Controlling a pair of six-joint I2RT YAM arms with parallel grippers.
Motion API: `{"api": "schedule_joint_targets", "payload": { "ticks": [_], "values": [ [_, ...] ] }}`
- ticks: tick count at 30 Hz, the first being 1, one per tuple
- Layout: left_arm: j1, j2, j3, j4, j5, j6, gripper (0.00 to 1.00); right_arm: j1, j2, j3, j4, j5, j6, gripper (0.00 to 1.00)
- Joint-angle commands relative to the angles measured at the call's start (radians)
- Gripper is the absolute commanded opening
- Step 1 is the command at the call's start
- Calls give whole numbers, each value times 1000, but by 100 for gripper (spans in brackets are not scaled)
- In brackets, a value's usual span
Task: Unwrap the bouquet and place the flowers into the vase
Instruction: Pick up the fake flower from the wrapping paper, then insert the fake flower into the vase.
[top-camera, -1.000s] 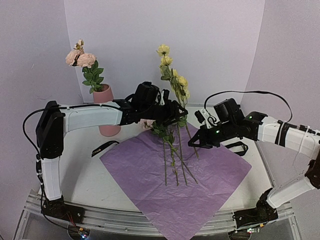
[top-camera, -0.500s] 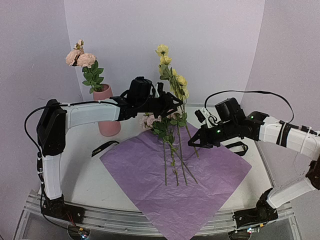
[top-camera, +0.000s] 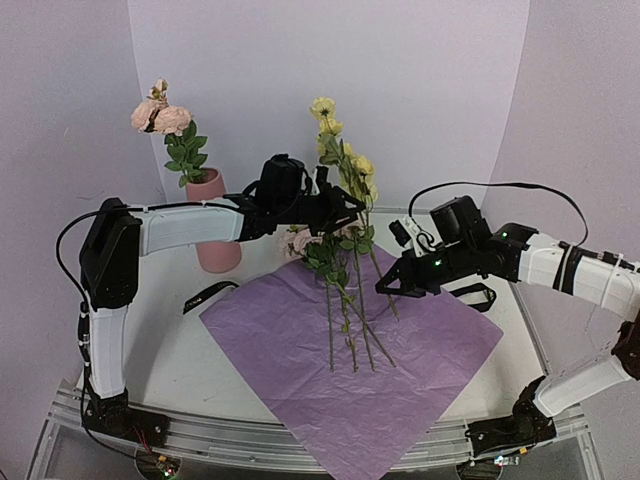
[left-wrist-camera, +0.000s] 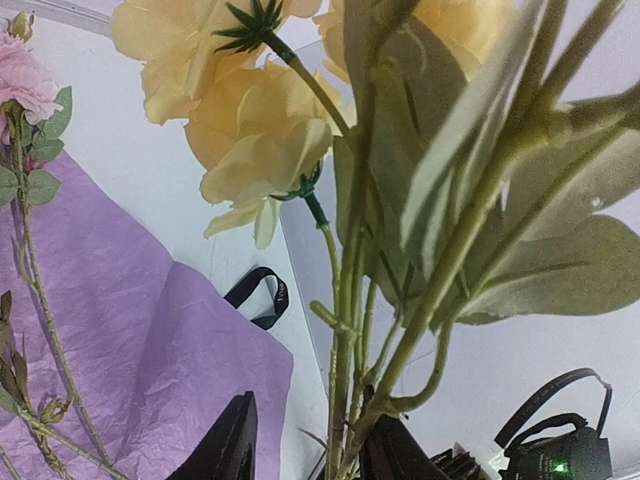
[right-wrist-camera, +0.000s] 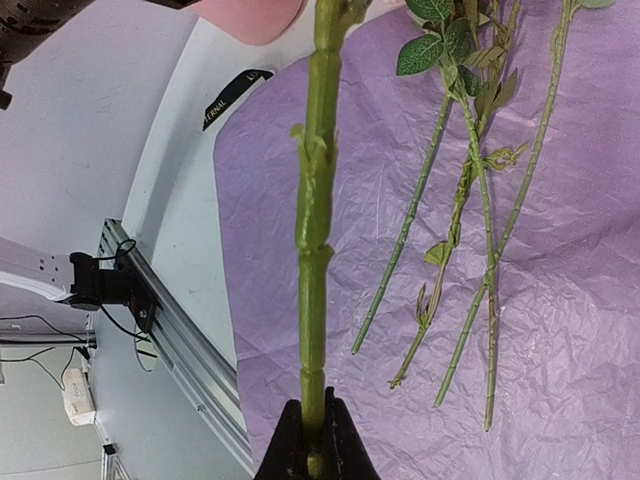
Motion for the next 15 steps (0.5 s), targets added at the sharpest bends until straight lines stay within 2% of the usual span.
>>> {"api": "schedule_joint_targets", "payload": {
  "ticks": [1,8,15],
  "values": [
    [2,10,47,36,44,-19,37,5,-33,-3,26,-27,-14,0],
    [-1,-15,33,36,48,-15,62,5,-48,-23,26,-12,-4,0],
    [-4,-71,-15,38,13,4,62,4,-58,-37,27,-23,-2,0]
  ]
}}
